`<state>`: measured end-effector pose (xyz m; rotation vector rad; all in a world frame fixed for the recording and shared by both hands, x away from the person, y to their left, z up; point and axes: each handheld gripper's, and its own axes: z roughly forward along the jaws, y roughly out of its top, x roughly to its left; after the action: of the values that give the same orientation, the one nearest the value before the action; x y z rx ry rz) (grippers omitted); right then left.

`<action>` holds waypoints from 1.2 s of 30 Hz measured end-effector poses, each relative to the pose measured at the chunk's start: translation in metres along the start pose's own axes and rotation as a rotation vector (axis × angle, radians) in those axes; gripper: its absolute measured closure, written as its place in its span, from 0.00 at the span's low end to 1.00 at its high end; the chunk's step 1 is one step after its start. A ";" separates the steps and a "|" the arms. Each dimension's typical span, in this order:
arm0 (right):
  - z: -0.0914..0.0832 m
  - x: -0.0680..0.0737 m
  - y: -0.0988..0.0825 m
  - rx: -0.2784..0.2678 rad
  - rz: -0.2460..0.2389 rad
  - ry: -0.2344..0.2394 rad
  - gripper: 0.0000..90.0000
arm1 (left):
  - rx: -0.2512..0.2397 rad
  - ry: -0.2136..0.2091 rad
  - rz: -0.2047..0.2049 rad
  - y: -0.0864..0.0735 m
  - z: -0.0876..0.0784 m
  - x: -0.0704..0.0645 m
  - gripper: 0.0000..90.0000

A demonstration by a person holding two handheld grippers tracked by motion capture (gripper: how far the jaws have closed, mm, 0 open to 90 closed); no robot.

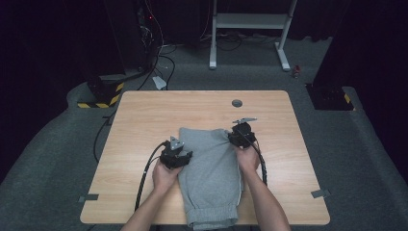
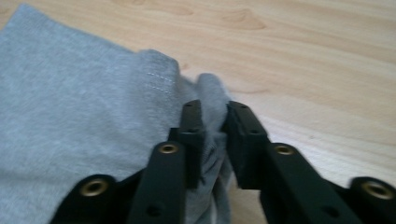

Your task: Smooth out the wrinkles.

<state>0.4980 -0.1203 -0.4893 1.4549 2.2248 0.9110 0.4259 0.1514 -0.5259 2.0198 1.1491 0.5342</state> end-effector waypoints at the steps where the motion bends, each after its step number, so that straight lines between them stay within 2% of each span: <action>1: 0.000 0.001 -0.002 -0.001 -0.002 0.010 0.77 | -0.001 0.000 -0.002 0.000 0.000 0.001 0.55; 2: 0.000 0.001 -0.003 -0.004 -0.003 0.016 0.72 | -0.001 -0.003 -0.009 0.000 0.000 0.001 0.56; 4: -0.001 -0.001 -0.007 -0.016 0.019 0.024 0.69 | -0.004 -0.003 -0.023 0.000 0.000 0.002 0.58; 6: -0.003 -0.005 -0.011 -0.010 0.056 0.043 0.69 | -0.006 0.000 -0.028 0.000 -0.001 0.005 0.64; 7: -0.003 -0.006 -0.012 -0.010 0.054 0.045 0.74 | -0.002 0.001 -0.039 0.001 -0.001 0.007 0.69; 8: -0.004 -0.006 -0.014 -0.011 0.025 0.046 0.83 | 0.001 -0.001 -0.051 0.001 -0.001 0.009 0.78; 9: -0.004 -0.006 -0.014 -0.011 0.025 0.046 0.83 | 0.001 -0.001 -0.051 0.001 -0.001 0.009 0.85; 10: -0.004 -0.005 -0.016 -0.017 -0.005 0.037 0.90 | 0.005 -0.008 -0.084 0.002 -0.002 0.014 0.85; 11: -0.007 -0.001 -0.017 -0.032 -0.049 0.014 0.94 | 0.005 -0.015 -0.107 0.001 -0.002 0.017 0.94; 12: -0.008 0.000 -0.016 -0.045 -0.060 0.008 0.95 | 0.007 -0.019 -0.123 0.002 -0.002 0.018 0.96; 14: -0.016 0.002 -0.013 -0.097 -0.063 0.002 0.95 | 0.004 0.004 -0.100 0.002 -0.003 0.018 0.98; 15: -0.020 0.002 -0.012 -0.121 -0.051 0.018 0.95 | 0.006 0.009 -0.092 0.002 -0.004 0.017 0.98; 17: -0.024 0.001 -0.015 -0.115 -0.028 0.035 0.93 | 0.011 0.004 -0.103 0.001 -0.004 0.018 0.98; 18: -0.023 0.001 -0.017 -0.085 -0.023 0.032 0.90 | 0.009 0.003 -0.109 0.002 -0.004 0.019 0.98; 19: -0.021 0.001 -0.021 -0.069 -0.031 0.007 0.85 | 0.007 -0.001 -0.113 0.002 -0.005 0.019 0.97; 20: -0.021 0.003 -0.024 -0.066 -0.055 -0.026 0.81 | 0.003 0.001 -0.116 0.002 -0.005 0.019 0.96; 23: -0.021 0.009 -0.026 -0.073 -0.119 -0.064 0.76 | -0.024 0.025 -0.119 0.004 -0.007 0.022 0.85; 24: -0.021 0.010 -0.025 -0.078 -0.113 -0.066 0.74 | -0.025 0.034 -0.134 0.005 -0.009 0.024 0.81; 25: -0.020 0.008 -0.023 -0.083 -0.109 -0.064 0.73 | -0.005 0.029 -0.139 0.008 -0.008 0.027 0.77; 28: -0.018 0.003 -0.016 -0.101 -0.076 -0.050 0.72 | 0.037 0.042 -0.116 0.018 -0.005 0.032 0.68; 32: -0.014 0.001 -0.013 -0.069 -0.044 -0.021 0.68 | 0.069 0.042 -0.143 0.027 0.005 0.035 0.60; 34: -0.011 0.003 -0.014 -0.044 -0.060 -0.028 0.68 | 0.062 0.051 -0.143 0.028 0.010 0.034 0.58; 36: -0.011 0.002 -0.011 -0.053 -0.052 -0.033 0.68 | 0.061 0.060 -0.151 0.027 0.014 0.034 0.56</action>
<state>0.4839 -0.1253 -0.4884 1.3719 2.1877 0.9151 0.4678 0.1665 -0.5141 1.9595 1.3571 0.4919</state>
